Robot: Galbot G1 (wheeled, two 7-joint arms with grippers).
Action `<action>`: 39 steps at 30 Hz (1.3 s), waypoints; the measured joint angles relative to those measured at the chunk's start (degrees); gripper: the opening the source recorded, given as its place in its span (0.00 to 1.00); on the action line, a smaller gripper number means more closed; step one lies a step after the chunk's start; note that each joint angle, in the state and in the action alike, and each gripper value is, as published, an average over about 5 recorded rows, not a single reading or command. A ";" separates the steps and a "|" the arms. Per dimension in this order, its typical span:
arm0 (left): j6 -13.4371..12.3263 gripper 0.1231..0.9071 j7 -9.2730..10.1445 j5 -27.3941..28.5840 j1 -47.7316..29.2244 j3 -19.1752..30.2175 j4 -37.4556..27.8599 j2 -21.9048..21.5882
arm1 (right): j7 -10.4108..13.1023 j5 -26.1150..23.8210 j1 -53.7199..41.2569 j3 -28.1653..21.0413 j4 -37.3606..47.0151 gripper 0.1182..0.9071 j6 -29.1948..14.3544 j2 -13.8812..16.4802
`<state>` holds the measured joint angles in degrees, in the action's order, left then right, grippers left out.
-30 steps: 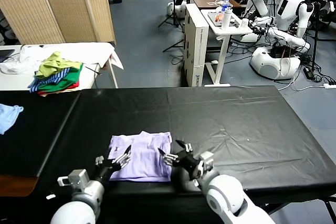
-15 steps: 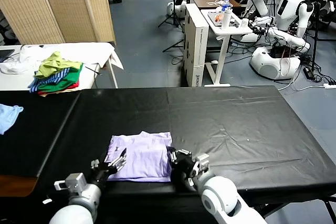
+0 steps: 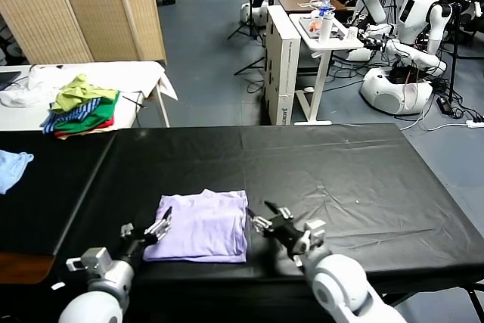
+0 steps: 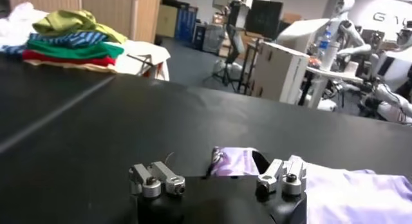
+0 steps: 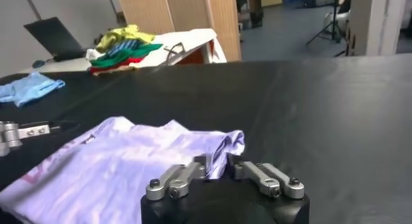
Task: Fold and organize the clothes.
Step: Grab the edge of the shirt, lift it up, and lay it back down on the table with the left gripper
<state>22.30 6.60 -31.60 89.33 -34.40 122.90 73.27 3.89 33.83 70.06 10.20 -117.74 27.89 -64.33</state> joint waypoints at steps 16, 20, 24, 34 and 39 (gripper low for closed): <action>-7.79 1.00 -3.61 2.95 0.05 -1.92 -7.30 6.61 | 0.21 3.19 3.20 8.70 -4.48 1.00 0.05 3.53; -7.47 1.00 -3.60 0.36 -0.30 -1.91 -8.08 7.66 | 0.21 3.12 3.58 9.15 -4.53 1.00 0.05 3.55; -7.47 1.00 -3.59 -0.93 -0.42 -1.95 -8.75 8.26 | 0.21 3.07 3.63 9.47 -4.54 1.00 0.05 3.55; -6.57 0.51 -2.91 -6.01 -0.44 -2.28 -8.64 9.20 | 0.19 2.51 3.72 9.51 -4.43 1.00 0.03 3.34; -5.84 0.12 -2.13 -7.41 -0.41 -2.41 -7.71 9.24 | 0.18 1.89 3.94 9.65 -4.43 1.00 -0.11 3.16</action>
<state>16.46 4.47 -39.00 88.93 -36.81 115.19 82.51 4.07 35.72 74.00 19.85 -122.17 27.77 -61.18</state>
